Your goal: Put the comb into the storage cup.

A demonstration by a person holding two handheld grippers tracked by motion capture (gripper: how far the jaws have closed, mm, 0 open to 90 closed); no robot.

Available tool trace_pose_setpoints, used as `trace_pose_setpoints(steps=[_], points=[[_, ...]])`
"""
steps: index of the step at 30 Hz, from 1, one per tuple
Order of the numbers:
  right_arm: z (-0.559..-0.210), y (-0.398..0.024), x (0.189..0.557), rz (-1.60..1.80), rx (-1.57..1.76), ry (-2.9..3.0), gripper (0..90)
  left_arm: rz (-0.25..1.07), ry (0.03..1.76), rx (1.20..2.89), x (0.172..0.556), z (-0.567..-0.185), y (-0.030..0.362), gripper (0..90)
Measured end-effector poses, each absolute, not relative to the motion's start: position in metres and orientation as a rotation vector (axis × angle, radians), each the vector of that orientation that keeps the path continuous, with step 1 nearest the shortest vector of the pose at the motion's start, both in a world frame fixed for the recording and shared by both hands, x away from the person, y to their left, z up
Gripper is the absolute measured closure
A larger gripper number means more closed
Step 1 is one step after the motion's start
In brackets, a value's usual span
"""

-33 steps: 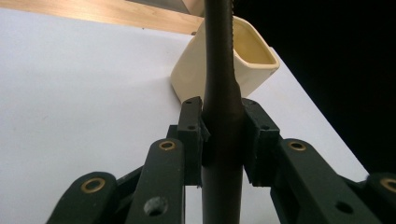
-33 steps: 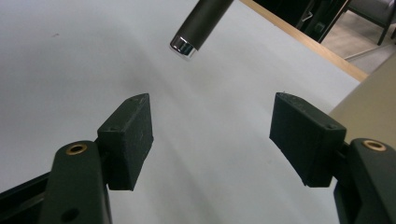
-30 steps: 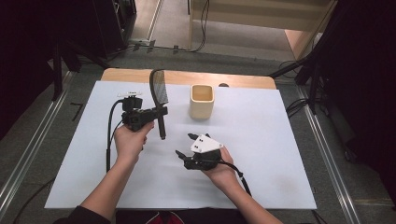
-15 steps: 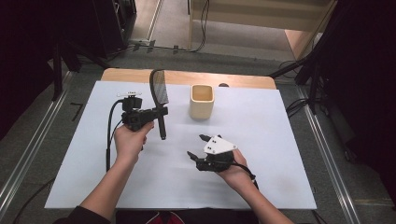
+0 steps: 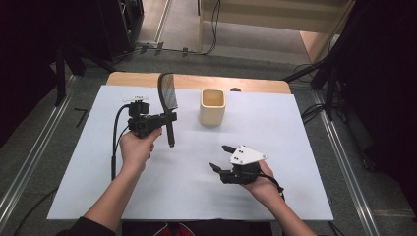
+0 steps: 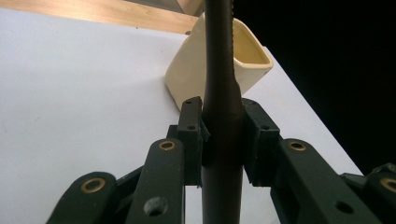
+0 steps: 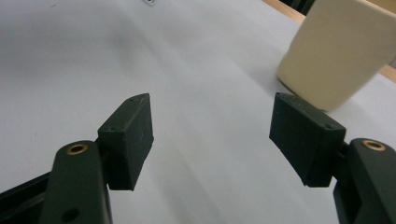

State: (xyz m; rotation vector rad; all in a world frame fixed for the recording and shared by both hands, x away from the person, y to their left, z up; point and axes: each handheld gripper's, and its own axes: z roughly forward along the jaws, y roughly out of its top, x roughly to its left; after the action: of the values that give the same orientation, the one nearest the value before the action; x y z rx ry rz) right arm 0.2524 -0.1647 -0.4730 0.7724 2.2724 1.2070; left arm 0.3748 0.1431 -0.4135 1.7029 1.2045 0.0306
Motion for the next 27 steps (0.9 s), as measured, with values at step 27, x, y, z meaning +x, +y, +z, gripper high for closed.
trace_pose_setpoints(steps=[27], points=[[-0.482, -0.236, 0.231, 1.063, 0.859, 2.272, 27.2, 0.077, 1.164, 1.707, 0.377, -0.411, 0.142, 73.3]])
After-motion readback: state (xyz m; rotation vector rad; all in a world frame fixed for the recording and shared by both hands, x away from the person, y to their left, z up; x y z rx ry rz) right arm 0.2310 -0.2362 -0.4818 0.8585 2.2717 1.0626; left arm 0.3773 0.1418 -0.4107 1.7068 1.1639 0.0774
